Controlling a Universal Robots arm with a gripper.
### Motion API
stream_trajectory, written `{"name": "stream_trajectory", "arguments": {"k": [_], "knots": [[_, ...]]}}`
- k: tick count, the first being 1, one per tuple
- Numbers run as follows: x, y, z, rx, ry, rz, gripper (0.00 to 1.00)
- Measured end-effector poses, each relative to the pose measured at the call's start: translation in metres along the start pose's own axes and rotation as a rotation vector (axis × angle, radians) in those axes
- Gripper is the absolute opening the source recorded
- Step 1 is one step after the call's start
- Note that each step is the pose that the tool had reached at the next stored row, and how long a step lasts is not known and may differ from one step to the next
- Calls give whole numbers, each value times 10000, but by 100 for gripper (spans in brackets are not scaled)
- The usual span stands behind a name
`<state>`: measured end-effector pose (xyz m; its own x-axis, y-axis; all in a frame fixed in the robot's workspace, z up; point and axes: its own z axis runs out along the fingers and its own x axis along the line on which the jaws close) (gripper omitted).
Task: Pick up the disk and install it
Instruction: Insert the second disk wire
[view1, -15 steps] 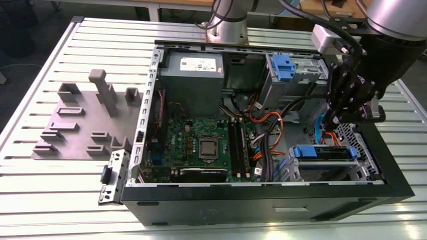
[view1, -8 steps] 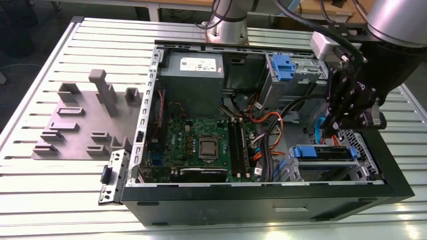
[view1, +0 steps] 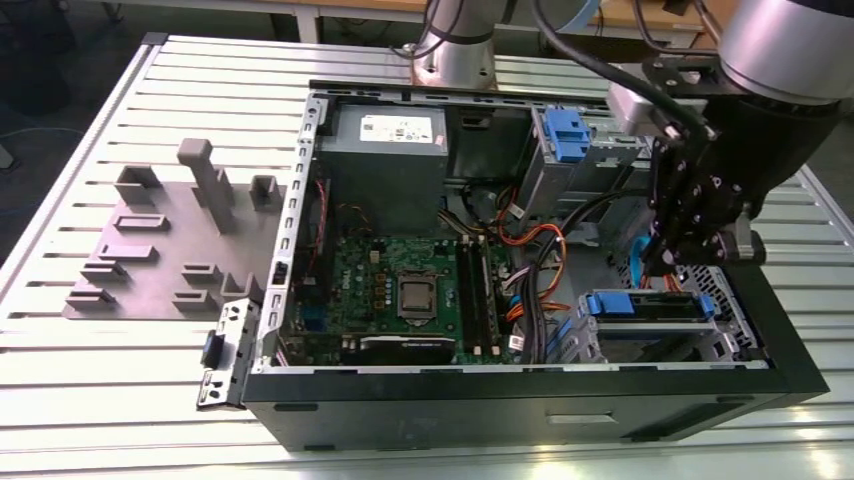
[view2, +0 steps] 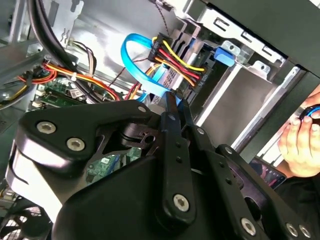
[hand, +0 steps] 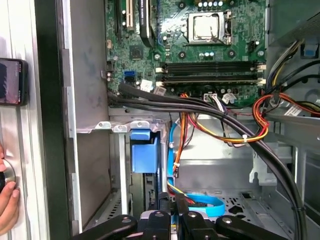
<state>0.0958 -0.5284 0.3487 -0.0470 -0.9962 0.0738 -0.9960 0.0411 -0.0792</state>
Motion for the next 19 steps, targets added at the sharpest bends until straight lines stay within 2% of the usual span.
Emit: {"name": "stream_trajectory", "arguments": {"k": [3, 4, 5, 6, 7, 10, 11, 16, 19], "knots": [[46, 18, 22, 86, -31, 8, 16], [61, 23, 29, 101, -60, 11, 16], [72, 29, 34, 106, -128, 16, 16], [83, 33, 39, 108, -239, 26, 16], [92, 35, 40, 102, -393, 38, 16], [118, 40, 44, 80, -921, 83, 16], [137, 41, 51, 82, -1002, 91, 16], [266, 40, 80, 147, -1028, 93, 16], [286, 40, 96, 203, -1040, 62, 16]]}}
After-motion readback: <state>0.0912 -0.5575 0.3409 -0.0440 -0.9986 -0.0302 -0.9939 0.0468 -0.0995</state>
